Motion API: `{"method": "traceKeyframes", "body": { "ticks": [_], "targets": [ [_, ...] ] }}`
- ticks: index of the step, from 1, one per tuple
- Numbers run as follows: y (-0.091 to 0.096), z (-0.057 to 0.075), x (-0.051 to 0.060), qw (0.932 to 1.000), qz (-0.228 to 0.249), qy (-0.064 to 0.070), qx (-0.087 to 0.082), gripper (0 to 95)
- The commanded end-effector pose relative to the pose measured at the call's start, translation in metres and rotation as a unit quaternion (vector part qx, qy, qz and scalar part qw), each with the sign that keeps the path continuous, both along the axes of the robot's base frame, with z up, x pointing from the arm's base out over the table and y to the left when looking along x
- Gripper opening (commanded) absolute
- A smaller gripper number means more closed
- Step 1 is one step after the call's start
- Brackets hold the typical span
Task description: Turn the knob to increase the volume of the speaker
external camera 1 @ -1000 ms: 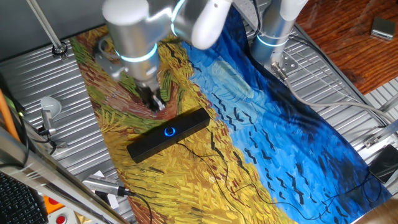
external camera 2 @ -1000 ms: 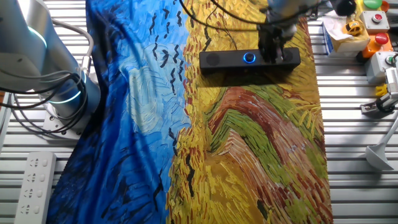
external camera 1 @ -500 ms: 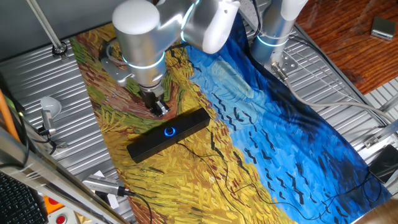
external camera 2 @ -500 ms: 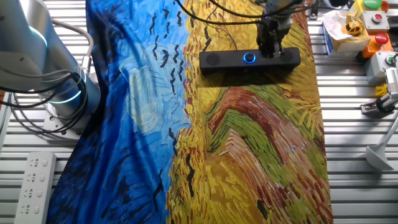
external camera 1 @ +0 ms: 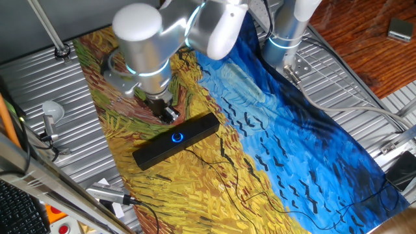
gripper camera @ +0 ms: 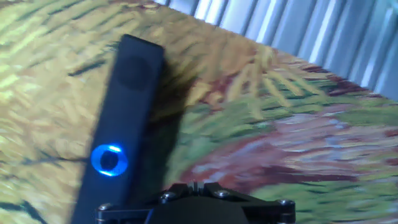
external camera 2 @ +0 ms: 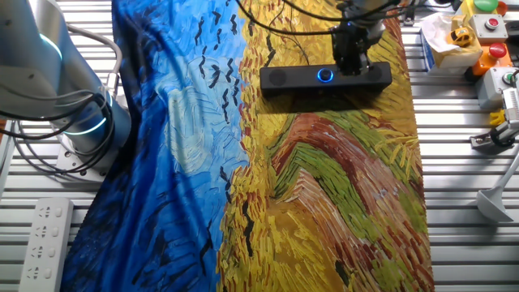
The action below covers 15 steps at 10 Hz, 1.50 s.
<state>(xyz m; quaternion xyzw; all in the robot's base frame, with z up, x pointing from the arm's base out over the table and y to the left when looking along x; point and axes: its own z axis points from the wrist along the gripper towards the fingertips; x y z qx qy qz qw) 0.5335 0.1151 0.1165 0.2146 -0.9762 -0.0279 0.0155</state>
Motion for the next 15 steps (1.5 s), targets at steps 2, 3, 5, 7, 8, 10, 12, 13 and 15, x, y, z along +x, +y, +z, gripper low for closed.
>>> {"method": "traceKeyframes", "body": {
  "ticks": [2, 3, 5, 7, 8, 10, 12, 13, 15],
  "targets": [
    [0.025, -0.012, -0.009, 0.9986, -0.027, -0.027, 0.036, 57.0],
    [0.029, -0.015, -0.009, 0.9985, -0.031, -0.027, 0.036, 57.0],
    [0.032, -0.016, -0.010, 0.9980, -0.037, -0.029, 0.042, 57.0],
    [0.035, -0.013, -0.014, 0.9975, -0.051, -0.032, 0.036, 57.0],
    [0.033, -0.007, -0.015, 0.9968, -0.066, -0.035, 0.030, 57.0],
    [0.033, -0.007, -0.015, 0.9918, -0.115, -0.044, 0.034, 57.0],
    [0.033, -0.007, -0.015, 0.9888, -0.138, -0.046, 0.035, 57.0],
    [0.033, -0.007, -0.015, 0.9898, -0.128, -0.052, 0.037, 57.0],
    [0.033, -0.007, -0.015, 0.9952, -0.071, -0.049, 0.046, 57.0]
  ]
}}
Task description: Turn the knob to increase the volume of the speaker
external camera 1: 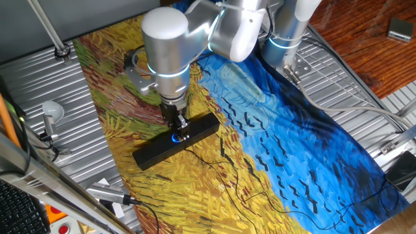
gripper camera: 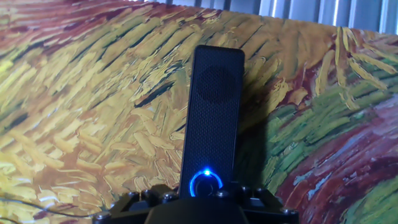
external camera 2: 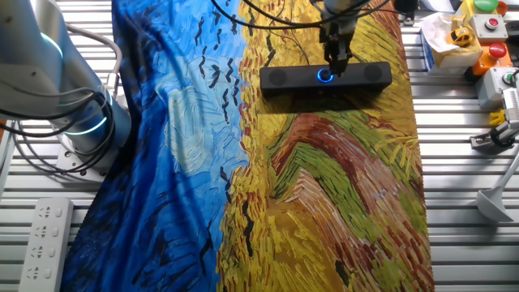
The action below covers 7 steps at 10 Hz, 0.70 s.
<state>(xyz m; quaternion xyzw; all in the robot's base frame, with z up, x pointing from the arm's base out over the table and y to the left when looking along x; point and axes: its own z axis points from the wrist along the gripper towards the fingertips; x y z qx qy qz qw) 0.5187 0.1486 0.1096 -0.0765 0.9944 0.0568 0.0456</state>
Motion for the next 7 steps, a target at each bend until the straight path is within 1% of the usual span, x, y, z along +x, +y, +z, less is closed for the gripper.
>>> {"method": "traceKeyframes", "body": {
  "ticks": [1, 2, 7],
  "targets": [
    [-0.0004, -0.0005, -0.0004, 0.9959, 0.090, -0.005, 0.006, 57.0],
    [-0.0004, -0.0005, -0.0004, 0.9943, 0.106, -0.004, 0.003, 57.0],
    [-0.0004, -0.0005, -0.0004, 0.9931, 0.117, -0.006, 0.005, 57.0]
  ]
}}
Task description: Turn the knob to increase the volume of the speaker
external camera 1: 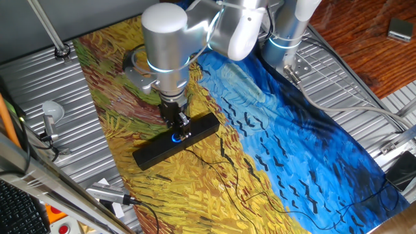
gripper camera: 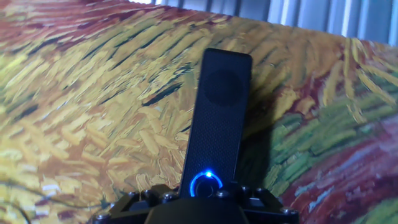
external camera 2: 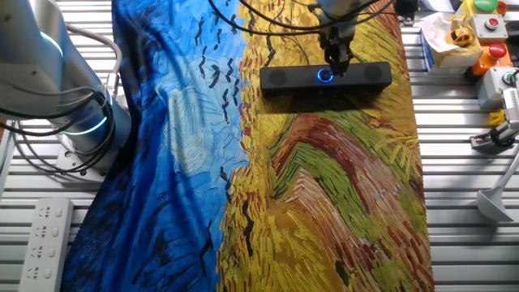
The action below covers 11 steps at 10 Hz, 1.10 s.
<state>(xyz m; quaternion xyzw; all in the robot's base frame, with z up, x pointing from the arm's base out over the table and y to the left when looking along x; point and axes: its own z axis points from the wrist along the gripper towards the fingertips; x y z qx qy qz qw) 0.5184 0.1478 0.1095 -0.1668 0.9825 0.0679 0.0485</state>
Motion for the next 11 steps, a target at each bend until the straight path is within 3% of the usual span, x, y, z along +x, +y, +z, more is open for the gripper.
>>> {"method": "traceKeyframes", "body": {
  "ticks": [1, 7, 11],
  "targets": [
    [0.0005, -0.0003, 0.0000, 0.9997, 0.026, 0.002, -0.003, 57.0],
    [0.0005, -0.0003, 0.0000, 0.9998, 0.021, -0.002, -0.004, 57.0],
    [0.0005, -0.0003, 0.0000, 0.9999, -0.006, 0.003, -0.012, 57.0]
  ]
}}
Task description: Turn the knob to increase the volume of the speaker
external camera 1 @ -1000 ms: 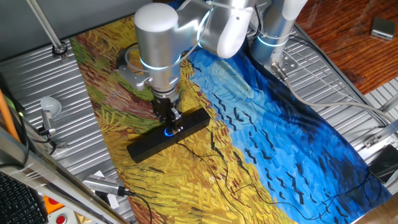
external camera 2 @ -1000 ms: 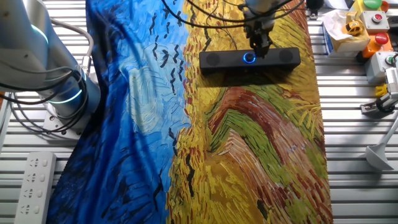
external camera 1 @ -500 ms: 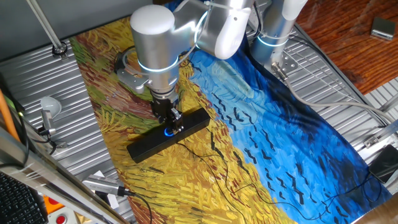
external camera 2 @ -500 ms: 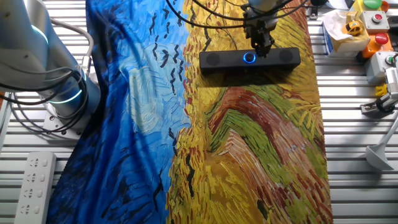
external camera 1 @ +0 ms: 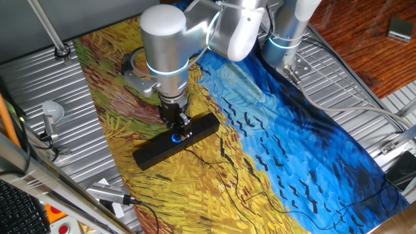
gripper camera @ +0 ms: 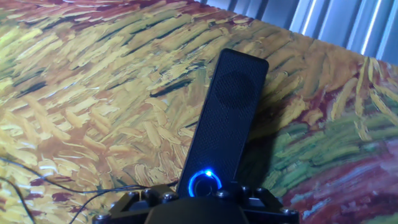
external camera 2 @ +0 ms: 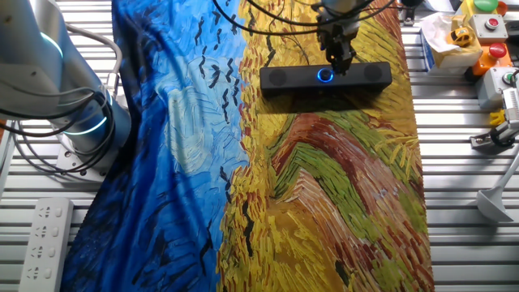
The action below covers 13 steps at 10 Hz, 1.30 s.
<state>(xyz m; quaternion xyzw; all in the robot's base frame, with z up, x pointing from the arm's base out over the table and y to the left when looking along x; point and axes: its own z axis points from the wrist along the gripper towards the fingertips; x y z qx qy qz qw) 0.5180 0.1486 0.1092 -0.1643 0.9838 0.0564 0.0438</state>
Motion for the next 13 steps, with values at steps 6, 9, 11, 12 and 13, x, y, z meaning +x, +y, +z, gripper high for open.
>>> {"method": "traceKeyframes", "body": {
  "ticks": [6, 9, 11, 12, 13],
  "targets": [
    [-0.0003, 0.0000, 0.0004, 0.9935, 0.113, -0.009, -0.010, 57.0],
    [-0.0003, 0.0000, 0.0004, 0.9681, 0.248, -0.020, -0.025, 57.0],
    [-0.0003, 0.0000, 0.0004, 0.9238, 0.379, -0.029, -0.043, 57.0],
    [-0.0003, 0.0000, 0.0004, 0.9105, 0.410, -0.030, -0.042, 57.0],
    [-0.0003, 0.0000, 0.0004, 0.8842, 0.464, -0.033, -0.043, 57.0]
  ]
}}
